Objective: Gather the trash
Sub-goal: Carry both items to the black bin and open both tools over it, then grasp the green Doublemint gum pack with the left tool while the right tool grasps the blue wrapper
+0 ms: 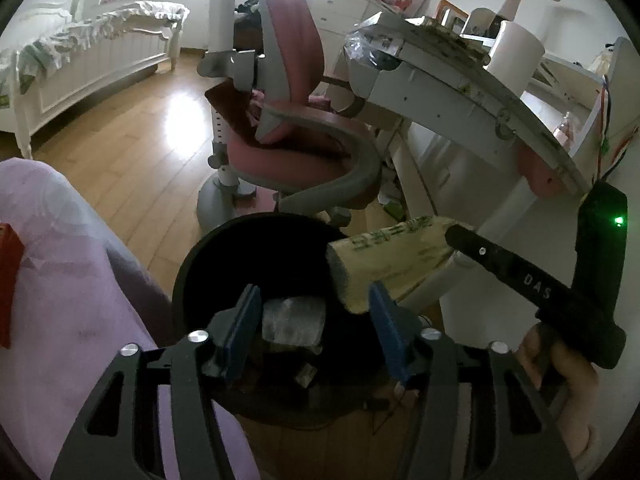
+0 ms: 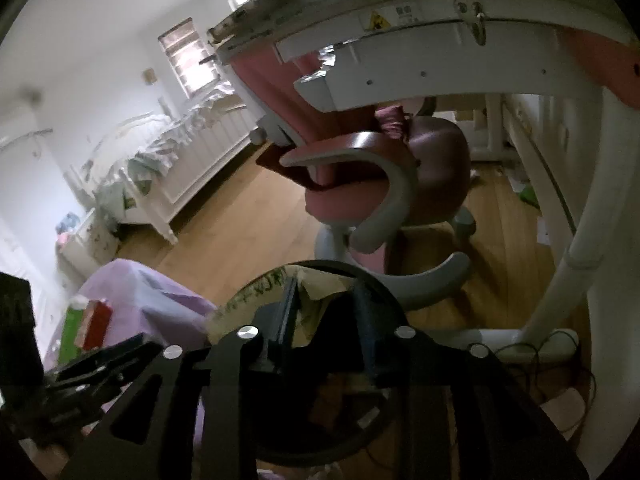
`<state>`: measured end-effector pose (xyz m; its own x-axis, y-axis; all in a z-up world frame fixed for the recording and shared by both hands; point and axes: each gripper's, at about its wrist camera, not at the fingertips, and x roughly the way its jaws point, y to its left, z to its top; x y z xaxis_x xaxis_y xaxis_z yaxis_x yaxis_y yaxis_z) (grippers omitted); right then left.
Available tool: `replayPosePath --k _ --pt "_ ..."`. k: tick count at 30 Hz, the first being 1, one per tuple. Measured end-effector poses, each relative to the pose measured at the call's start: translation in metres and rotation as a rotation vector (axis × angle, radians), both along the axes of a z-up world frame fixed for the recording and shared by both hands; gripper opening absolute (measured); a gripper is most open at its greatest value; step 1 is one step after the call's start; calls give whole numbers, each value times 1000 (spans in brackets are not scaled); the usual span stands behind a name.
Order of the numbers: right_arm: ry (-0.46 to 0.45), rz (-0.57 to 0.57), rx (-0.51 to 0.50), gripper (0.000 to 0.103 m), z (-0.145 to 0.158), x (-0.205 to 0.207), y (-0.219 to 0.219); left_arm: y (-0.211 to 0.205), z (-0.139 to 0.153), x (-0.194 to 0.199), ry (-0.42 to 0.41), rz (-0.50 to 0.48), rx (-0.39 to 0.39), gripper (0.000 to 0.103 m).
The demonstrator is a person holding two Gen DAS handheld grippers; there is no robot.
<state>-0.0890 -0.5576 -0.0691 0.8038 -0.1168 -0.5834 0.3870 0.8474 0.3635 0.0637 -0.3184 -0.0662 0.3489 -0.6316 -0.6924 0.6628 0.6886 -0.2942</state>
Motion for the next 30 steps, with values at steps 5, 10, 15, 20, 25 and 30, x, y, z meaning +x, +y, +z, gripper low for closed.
replayPosePath --k 5,10,15,20,25,30 --pt "-34 -10 9 72 5 -7 4 8 12 -7 -43 6 -22 82" --pt "-36 17 10 72 8 -4 17 27 27 -13 -77 31 -47 82" --pt "-32 85 -9 72 17 7 44 61 40 -17 -106 86 -71 82" --pt "-25 182 -13 72 25 23 80 116 45 -16 -121 186 -72 82" --pt "-15 306 -24 72 35 46 130 193 46 -10 -121 322 -60 82" --pt "-7 456 -26 72 47 72 191 271 42 -6 -143 393 25 82"
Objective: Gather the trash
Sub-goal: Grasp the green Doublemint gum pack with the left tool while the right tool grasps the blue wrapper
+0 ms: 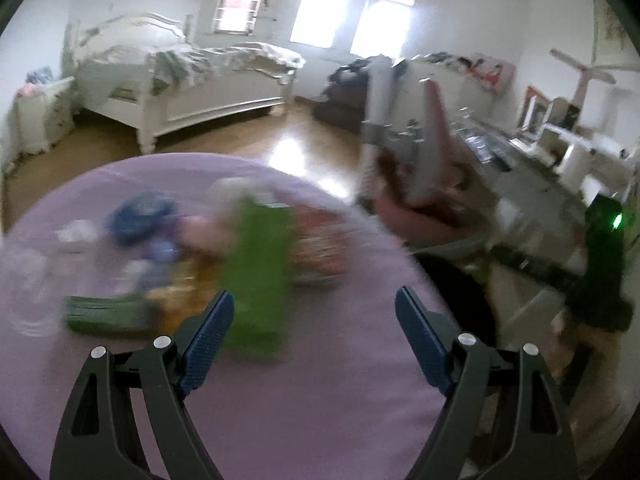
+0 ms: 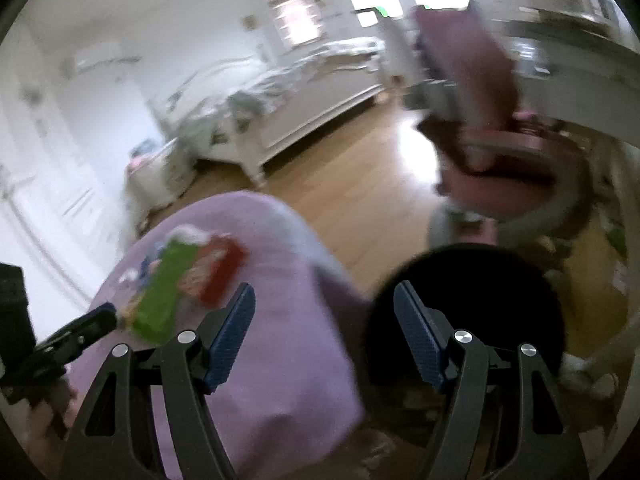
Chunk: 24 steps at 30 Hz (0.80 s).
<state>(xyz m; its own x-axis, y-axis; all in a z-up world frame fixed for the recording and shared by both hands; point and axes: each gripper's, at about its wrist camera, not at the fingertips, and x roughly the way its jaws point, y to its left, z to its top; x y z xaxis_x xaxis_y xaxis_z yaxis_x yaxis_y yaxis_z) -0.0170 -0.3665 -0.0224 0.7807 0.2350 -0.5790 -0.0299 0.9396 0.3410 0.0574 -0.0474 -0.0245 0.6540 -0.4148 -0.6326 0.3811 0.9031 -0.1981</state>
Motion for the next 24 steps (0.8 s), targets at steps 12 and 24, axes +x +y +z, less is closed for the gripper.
replayPosePath --k 12,24 --pt "71 517 -41 86 45 116 196 98 -41 51 57 -105 314 82" --pt "285 658 -308 87 16 235 330 102 -60 83 90 -303 408 81"
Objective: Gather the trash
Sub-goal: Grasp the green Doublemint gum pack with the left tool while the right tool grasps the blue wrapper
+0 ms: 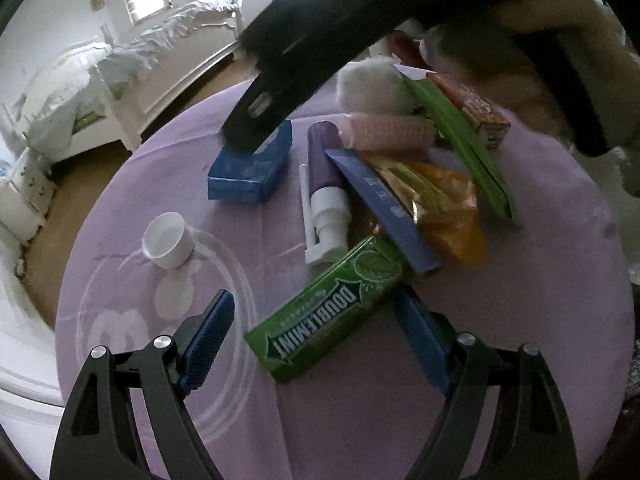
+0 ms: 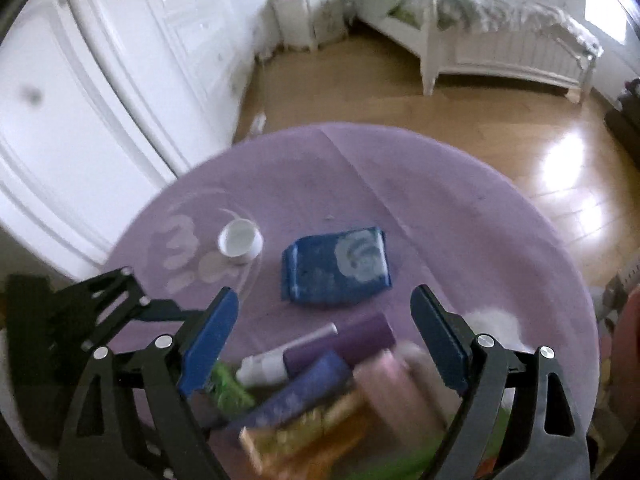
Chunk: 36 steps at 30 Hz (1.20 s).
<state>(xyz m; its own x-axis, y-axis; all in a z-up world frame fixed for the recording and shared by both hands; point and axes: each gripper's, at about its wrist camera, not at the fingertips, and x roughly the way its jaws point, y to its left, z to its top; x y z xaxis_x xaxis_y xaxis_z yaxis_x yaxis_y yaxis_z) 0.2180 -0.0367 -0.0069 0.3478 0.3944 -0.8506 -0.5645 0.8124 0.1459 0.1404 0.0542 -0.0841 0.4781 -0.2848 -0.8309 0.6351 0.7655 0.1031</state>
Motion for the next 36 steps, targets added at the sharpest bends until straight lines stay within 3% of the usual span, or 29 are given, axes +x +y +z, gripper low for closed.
replayPosePath --k 2,4,8,10,11,12,15,19,26,36 --pt "16 6 -33 87 -9 10 11 2 -1 2 14 -16 -19 80" --pt "20 9 -67 87 -14 18 21 7 -1 2 42 -27 -61 72" --pt "12 -3 -128 86 -21 26 33 9 -1 -2 29 -4 -72 64" --pt "-3 -9 -169 72 -25 26 35 11 0 -5 25 25 -81 52" --pt "-3 -13 -197 55 -30 26 36 12 0 -7 24 38 -88 49" --pt "3 -8 -202 47 -34 24 36 13 0 -11 23 48 -96 45" --pt "-8 -17 -168 32 -34 20 27 14 1 -20 22 87 -107 37" --pt "-29 -28 -57 29 -19 -1 6 14 4 -34 27 175 -130 34" --pt "-66 -57 228 29 20 -58 -53 38 17 -64 4 374 -252 32" --pt "-125 -160 460 29 49 -151 -142 28 46 -109 -95 475 -305 31"
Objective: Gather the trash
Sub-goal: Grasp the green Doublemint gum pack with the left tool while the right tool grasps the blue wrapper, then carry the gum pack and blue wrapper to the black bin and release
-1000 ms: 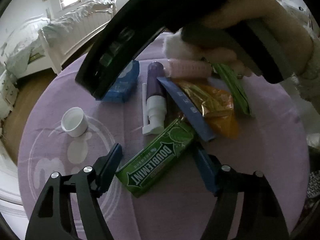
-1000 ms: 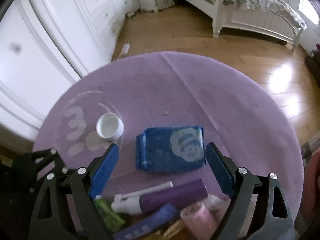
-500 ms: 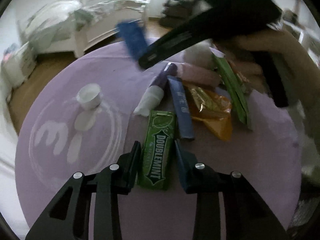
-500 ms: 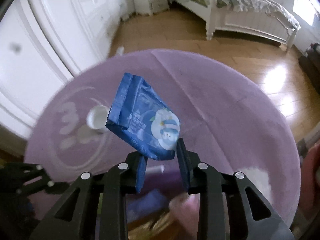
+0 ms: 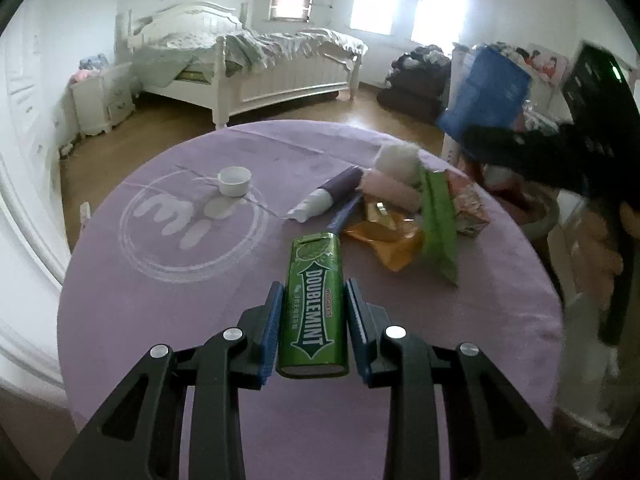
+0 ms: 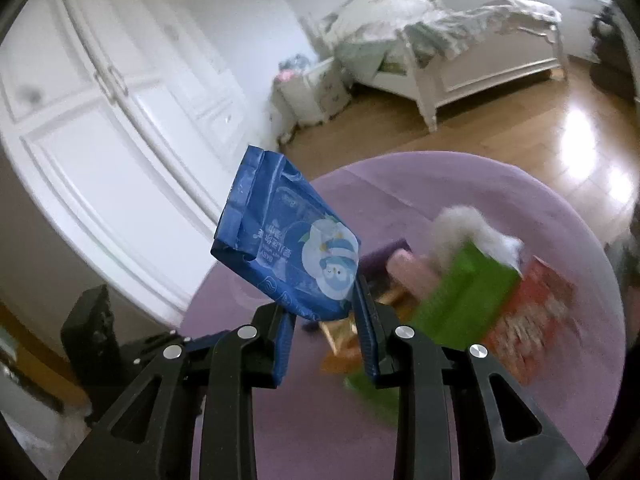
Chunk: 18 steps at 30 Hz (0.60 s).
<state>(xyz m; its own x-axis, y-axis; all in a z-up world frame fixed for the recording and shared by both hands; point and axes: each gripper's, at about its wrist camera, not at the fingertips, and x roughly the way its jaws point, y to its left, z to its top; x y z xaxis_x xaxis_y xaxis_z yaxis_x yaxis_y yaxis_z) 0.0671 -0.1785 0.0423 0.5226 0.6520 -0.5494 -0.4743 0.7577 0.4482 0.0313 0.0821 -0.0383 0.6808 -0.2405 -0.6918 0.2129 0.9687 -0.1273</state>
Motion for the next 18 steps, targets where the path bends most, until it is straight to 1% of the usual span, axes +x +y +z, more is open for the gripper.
replayPosePath --k 3,5,6,9,10,14,18 --pt "-8 -51 46 29 -2 -29 -32 -12 8 -9 -19 5 -16 31" --pt "-14 -97 57 29 -7 -47 -55 -24 13 -15 -43 2 -5 31" --pt "-13 -117 63 29 -8 -53 -60 -31 13 -16 -47 -4 -6 31" --pt "-6 -187 85 29 -16 -74 -96 -52 14 -15 -47 -27 -23 31" --pt "-4 -208 87 29 -18 -77 -101 -60 15 -15 -50 -37 -25 31" --pt "7 -275 86 29 -29 -91 -135 -105 20 -13 -85 -112 -15 31" --pt "17 -363 86 29 -40 -106 -181 -145 24 -6 -90 -187 -49 31"
